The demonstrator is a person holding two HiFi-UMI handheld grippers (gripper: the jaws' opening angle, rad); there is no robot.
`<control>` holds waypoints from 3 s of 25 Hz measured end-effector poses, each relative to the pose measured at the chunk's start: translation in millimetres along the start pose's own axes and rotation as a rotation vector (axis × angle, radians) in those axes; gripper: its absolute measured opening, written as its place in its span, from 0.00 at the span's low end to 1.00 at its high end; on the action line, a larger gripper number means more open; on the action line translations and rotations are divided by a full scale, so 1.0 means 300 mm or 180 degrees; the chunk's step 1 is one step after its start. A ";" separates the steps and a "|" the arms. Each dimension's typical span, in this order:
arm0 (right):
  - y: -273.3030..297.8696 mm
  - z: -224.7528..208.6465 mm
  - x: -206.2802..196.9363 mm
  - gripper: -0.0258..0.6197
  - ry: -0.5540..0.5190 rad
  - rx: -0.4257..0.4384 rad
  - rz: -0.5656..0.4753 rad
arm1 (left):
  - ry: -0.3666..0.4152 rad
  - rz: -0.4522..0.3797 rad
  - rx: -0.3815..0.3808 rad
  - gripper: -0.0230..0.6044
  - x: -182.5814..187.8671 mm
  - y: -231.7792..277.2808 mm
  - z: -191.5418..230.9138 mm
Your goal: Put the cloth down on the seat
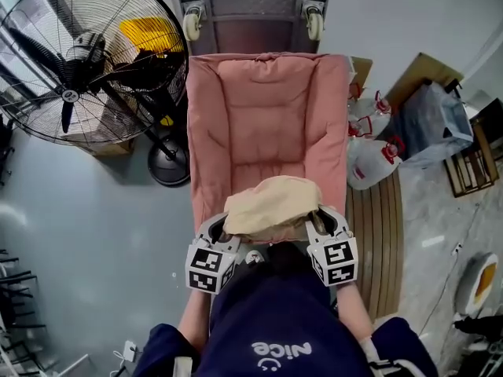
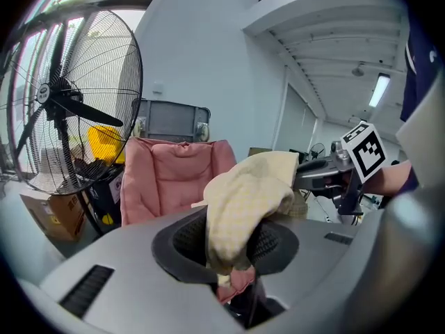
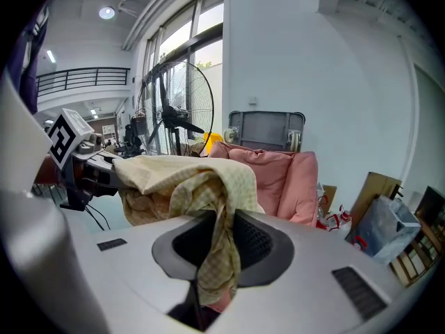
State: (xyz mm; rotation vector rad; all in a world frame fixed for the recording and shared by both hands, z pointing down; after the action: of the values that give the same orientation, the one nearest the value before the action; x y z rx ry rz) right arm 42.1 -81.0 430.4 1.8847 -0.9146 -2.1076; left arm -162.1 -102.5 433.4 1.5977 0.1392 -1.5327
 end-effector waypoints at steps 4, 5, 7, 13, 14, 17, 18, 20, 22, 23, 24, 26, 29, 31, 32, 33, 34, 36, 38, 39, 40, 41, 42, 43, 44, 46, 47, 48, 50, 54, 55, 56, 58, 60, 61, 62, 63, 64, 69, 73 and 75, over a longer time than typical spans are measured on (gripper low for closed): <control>0.033 -0.024 0.025 0.19 0.0055 0.0071 0.0007 | -0.0053 -0.0018 0.0046 0.22 0.034 0.019 0.016; 0.041 -0.032 0.026 0.19 0.0047 0.0078 0.0011 | -0.0067 -0.0020 0.0056 0.22 0.041 0.027 0.017; 0.056 -0.052 0.027 0.19 0.0021 0.0086 0.0018 | -0.0085 -0.0028 0.0085 0.22 0.051 0.049 0.016; 0.125 -0.112 0.050 0.19 -0.0059 0.0148 0.0046 | -0.0141 -0.0028 0.0162 0.22 0.066 0.122 0.043; 0.140 -0.124 0.053 0.19 -0.0067 0.0159 0.0061 | -0.0152 -0.0024 0.0167 0.22 0.072 0.140 0.051; 0.199 -0.165 0.059 0.19 -0.0091 0.0203 0.0104 | -0.0158 -0.0004 0.0211 0.22 0.077 0.201 0.083; 0.221 -0.174 0.061 0.19 -0.0094 0.0218 0.0114 | -0.0171 0.0019 0.0215 0.22 0.080 0.220 0.093; 0.265 -0.188 0.061 0.19 -0.0090 0.0240 0.0140 | -0.0211 0.0070 0.0215 0.22 0.082 0.255 0.116; 0.311 -0.203 0.052 0.19 -0.0069 0.0259 0.0184 | -0.0226 0.0115 0.0227 0.22 0.073 0.297 0.144; 0.335 -0.212 0.043 0.19 -0.0053 0.0267 0.0209 | -0.0237 0.0141 0.0228 0.22 0.067 0.320 0.155; 0.357 -0.221 0.031 0.19 -0.0037 0.0274 0.0234 | -0.0251 0.0168 0.0226 0.22 0.058 0.344 0.163; 0.399 -0.241 0.002 0.19 -0.0010 0.0286 0.0289 | -0.0275 0.0226 0.0227 0.22 0.036 0.392 0.177; 0.462 -0.272 -0.047 0.19 0.0009 0.0322 0.0390 | -0.0306 0.0325 0.0255 0.22 -0.002 0.467 0.197; 0.507 -0.291 -0.076 0.19 -0.0002 0.0347 0.0447 | -0.0342 0.0380 0.0281 0.22 -0.028 0.517 0.213; 0.530 -0.298 -0.090 0.19 -0.0009 0.0357 0.0475 | -0.0365 0.0401 0.0294 0.22 -0.043 0.539 0.221; 0.553 -0.303 -0.105 0.19 -0.0014 0.0366 0.0502 | -0.0390 0.0423 0.0307 0.22 -0.059 0.558 0.230; 0.576 -0.307 -0.122 0.19 -0.0013 0.0376 0.0530 | -0.0416 0.0448 0.0321 0.22 -0.076 0.576 0.238; 0.626 -0.316 -0.156 0.19 0.0000 0.0396 0.0588 | -0.0469 0.0499 0.0349 0.22 -0.111 0.618 0.257; 0.679 -0.328 -0.189 0.19 0.0029 0.0416 0.0638 | -0.0510 0.0551 0.0379 0.22 -0.143 0.665 0.279; 0.705 -0.332 -0.205 0.19 0.0047 0.0426 0.0663 | -0.0529 0.0576 0.0393 0.22 -0.159 0.688 0.292; 0.731 -0.335 -0.221 0.19 0.0064 0.0434 0.0688 | -0.0549 0.0602 0.0409 0.22 -0.176 0.710 0.305; 0.757 -0.337 -0.237 0.19 0.0081 0.0441 0.0714 | -0.0569 0.0629 0.0424 0.22 -0.193 0.732 0.319; 0.782 -0.338 -0.254 0.19 0.0096 0.0445 0.0740 | -0.0589 0.0655 0.0438 0.22 -0.210 0.753 0.332; 0.807 -0.340 -0.270 0.19 0.0110 0.0447 0.0764 | -0.0607 0.0680 0.0451 0.22 -0.229 0.775 0.345; 0.834 -0.343 -0.287 0.19 0.0124 0.0446 0.0786 | -0.0625 0.0701 0.0463 0.22 -0.247 0.799 0.359; 0.889 -0.355 -0.320 0.19 0.0151 0.0448 0.0828 | -0.0664 0.0723 0.0485 0.22 -0.281 0.852 0.385; 0.915 -0.362 -0.336 0.19 0.0161 0.0453 0.0853 | -0.0684 0.0732 0.0496 0.22 -0.299 0.876 0.398; 0.941 -0.366 -0.352 0.19 0.0174 0.0461 0.0880 | -0.0703 0.0748 0.0506 0.22 -0.317 0.899 0.410; 0.985 -0.371 -0.385 0.19 0.0200 0.0468 0.0933 | -0.0736 0.0793 0.0518 0.22 -0.357 0.941 0.432; 1.059 -0.366 -0.465 0.19 0.0211 0.0453 0.1000 | -0.0841 0.0828 0.0567 0.22 -0.449 1.016 0.474; 1.084 -0.364 -0.495 0.19 0.0224 0.0459 0.1029 | -0.0862 0.0851 0.0586 0.22 -0.479 1.037 0.483; 1.112 -0.366 -0.528 0.19 0.0237 0.0470 0.1063 | -0.0879 0.0884 0.0602 0.22 -0.510 1.062 0.491; 1.177 -0.381 -0.596 0.19 0.0229 0.0503 0.1116 | -0.0904 0.0942 0.0631 0.22 -0.572 1.125 0.506; 1.246 -0.398 -0.660 0.19 0.0214 0.0529 0.1145 | -0.0923 0.0964 0.0658 0.22 -0.632 1.188 0.528; 1.277 -0.401 -0.688 0.19 0.0230 0.0531 0.1160 | -0.0926 0.0976 0.0671 0.22 -0.663 1.213 0.540; 1.306 -0.402 -0.712 0.19 0.0255 0.0524 0.1175 | -0.0920 0.0993 0.0687 0.22 -0.691 1.236 0.554; 1.332 -0.403 -0.729 0.19 0.0278 0.0510 0.1185 | -0.0903 0.1009 0.0710 0.22 -0.713 1.257 0.569; 1.355 -0.403 -0.739 0.19 0.0294 0.0495 0.1191 | -0.0883 0.1017 0.0741 0.22 -0.728 1.277 0.584; 1.423 -0.376 -0.805 0.19 0.0443 0.0557 0.1353 | -0.0958 0.1126 0.0849 0.22 -0.794 1.322 0.618; 1.468 -0.370 -0.875 0.19 0.0438 0.0583 0.1479 | -0.1062 0.1256 0.0881 0.22 -0.877 1.357 0.630; 1.486 -0.367 -0.908 0.19 0.0465 0.0590 0.1565 | -0.1094 0.1300 0.0875 0.22 -0.902 1.369 0.632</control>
State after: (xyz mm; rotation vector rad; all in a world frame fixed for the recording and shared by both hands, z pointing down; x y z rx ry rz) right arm 77.8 -334.1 899.1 1.6420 -1.4047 -1.6236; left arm -109.8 -340.1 901.0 1.4270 -0.5758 -1.5133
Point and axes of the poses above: the fingertips, and each gripper's own axes: y forward along the fingers, z to its left, x out of its top, the point moved 4 cm from there along -y, backward along the fingers, and after that the axes turned 1 degree about -z, right-handed, at the moved point
